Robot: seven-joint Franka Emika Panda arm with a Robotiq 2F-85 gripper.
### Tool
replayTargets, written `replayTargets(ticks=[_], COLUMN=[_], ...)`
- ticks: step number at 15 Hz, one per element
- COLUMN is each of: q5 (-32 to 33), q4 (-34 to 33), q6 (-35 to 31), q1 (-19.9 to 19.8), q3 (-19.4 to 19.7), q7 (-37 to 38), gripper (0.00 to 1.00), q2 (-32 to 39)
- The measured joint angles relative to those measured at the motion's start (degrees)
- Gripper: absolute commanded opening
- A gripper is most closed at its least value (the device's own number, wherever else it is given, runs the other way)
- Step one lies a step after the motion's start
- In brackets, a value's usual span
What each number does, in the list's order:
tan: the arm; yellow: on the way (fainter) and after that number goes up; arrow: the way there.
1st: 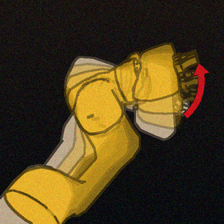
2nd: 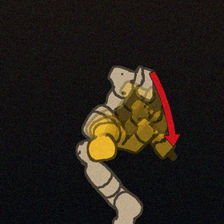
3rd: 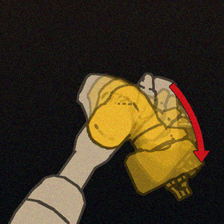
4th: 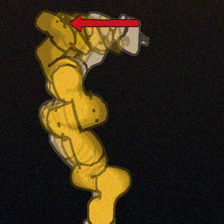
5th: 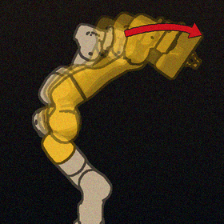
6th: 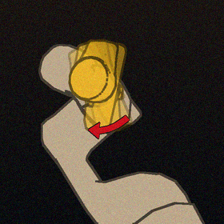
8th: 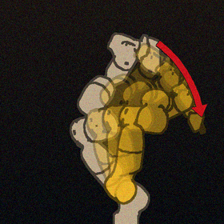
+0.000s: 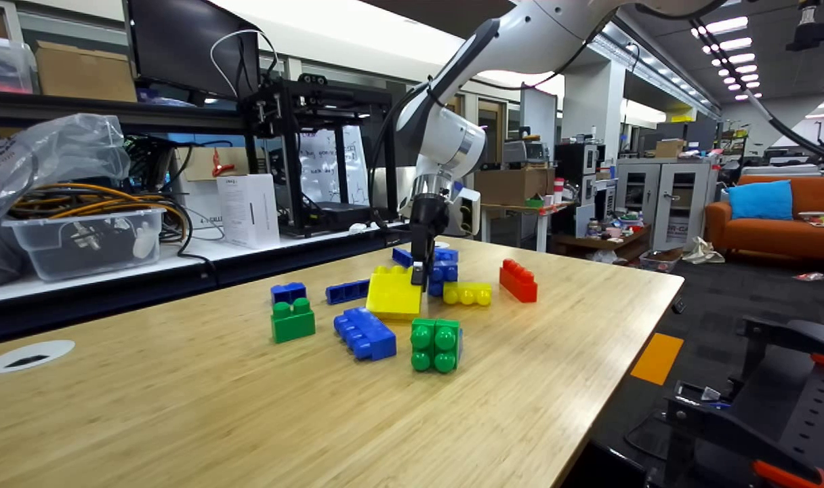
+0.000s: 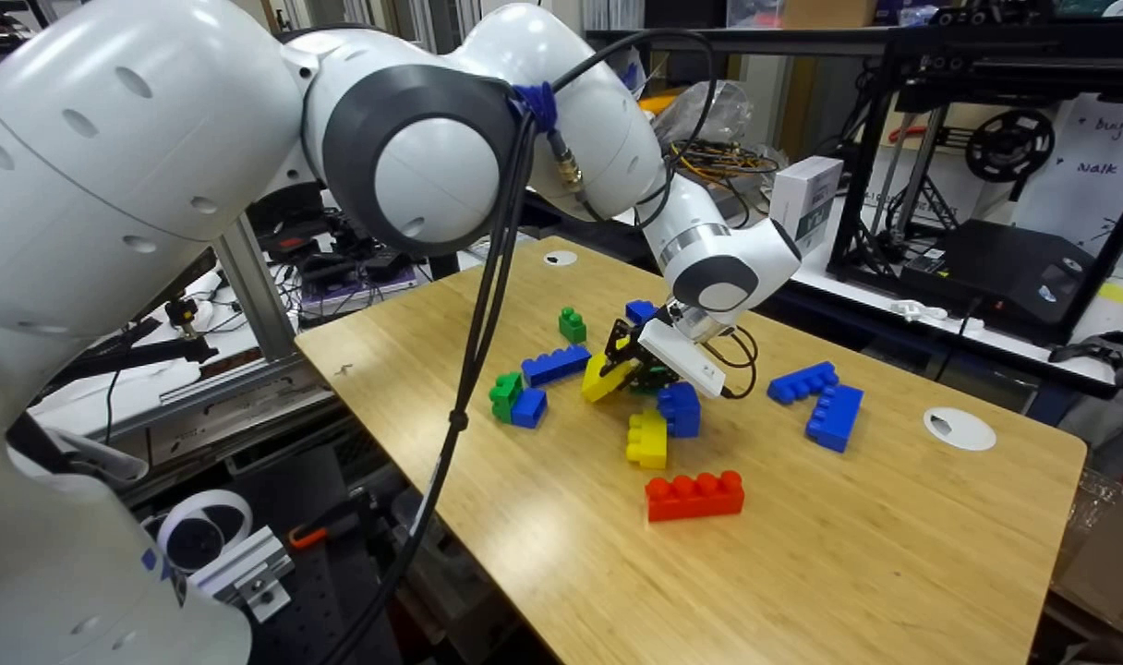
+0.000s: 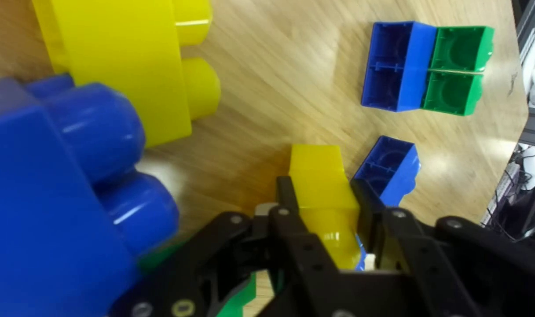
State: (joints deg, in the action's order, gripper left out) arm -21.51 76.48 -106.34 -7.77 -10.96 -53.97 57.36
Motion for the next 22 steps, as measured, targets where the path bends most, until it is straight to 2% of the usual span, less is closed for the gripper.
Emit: replayTargets(ticks=[6, 17, 19, 22], q5=[2.07, 12.26, 11.93, 9.46], q4=[-1.40, -1.62, -1.47, -1.26], q6=[-2.77, -10.16, -9.93, -8.05], q1=[0.95, 5.55, 5.11, 2.71], q3=[0.14, 2.33, 1.38, -2.55], q7=[3.91, 16.08, 14.83, 8.26], gripper=[0.10, 0.10, 0.10, 0.10], q2=[-0.06, -2.35, -2.27, -2.26])
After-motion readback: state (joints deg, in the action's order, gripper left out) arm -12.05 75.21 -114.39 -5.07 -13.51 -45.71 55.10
